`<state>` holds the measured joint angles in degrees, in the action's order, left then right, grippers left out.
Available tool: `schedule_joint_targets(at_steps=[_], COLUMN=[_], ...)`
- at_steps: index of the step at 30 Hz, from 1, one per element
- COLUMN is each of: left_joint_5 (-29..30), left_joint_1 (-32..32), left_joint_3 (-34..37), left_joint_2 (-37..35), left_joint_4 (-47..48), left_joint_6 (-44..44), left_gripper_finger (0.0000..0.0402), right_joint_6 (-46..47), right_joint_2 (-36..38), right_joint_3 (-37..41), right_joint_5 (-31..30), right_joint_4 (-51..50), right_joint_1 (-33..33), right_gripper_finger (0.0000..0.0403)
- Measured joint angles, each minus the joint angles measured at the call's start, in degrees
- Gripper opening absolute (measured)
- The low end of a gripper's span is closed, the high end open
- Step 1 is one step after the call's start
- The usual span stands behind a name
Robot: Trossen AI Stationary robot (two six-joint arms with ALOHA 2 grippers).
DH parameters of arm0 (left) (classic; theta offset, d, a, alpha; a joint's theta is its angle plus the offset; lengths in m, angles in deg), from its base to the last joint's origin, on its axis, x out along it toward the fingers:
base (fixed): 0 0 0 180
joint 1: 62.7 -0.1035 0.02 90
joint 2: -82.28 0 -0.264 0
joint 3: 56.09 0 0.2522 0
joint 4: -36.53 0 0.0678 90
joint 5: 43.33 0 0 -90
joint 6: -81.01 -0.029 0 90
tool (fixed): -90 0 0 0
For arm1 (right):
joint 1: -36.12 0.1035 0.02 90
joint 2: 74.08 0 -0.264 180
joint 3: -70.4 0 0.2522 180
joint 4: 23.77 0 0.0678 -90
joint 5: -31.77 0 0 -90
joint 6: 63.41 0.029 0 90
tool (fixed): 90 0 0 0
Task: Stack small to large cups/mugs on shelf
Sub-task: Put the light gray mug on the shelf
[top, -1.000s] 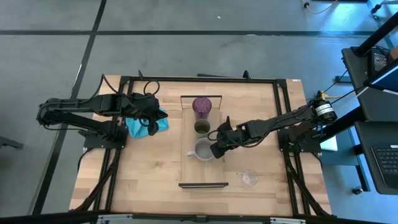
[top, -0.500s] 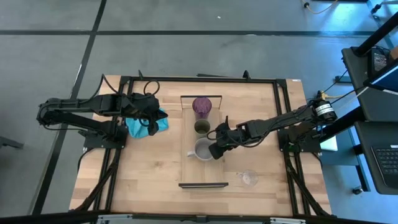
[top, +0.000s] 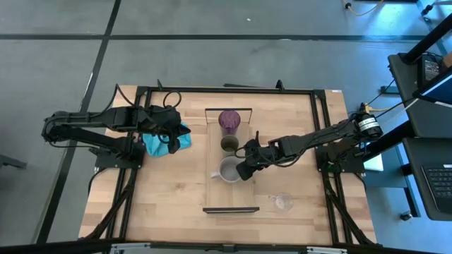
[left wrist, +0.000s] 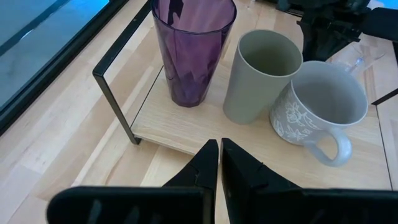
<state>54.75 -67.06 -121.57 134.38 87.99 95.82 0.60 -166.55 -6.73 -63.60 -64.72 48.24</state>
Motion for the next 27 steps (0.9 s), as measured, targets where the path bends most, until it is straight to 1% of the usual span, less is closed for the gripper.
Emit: schedule_joint_targets(at_steps=[27], left_joint_5=[0.02], left_joint_1=[0.0], left_joint_3=[0.0], left_joint_2=[0.0], left_joint_4=[0.02], left_joint_6=[-0.42], left_gripper_finger=[0.0014], right_joint_6=[0.15], right_joint_2=[0.02], right_joint_3=[0.0], right_joint_5=[1.76], right_joint_4=[0.95], right_joint_1=[0.0], right_gripper_finger=[0.0006])
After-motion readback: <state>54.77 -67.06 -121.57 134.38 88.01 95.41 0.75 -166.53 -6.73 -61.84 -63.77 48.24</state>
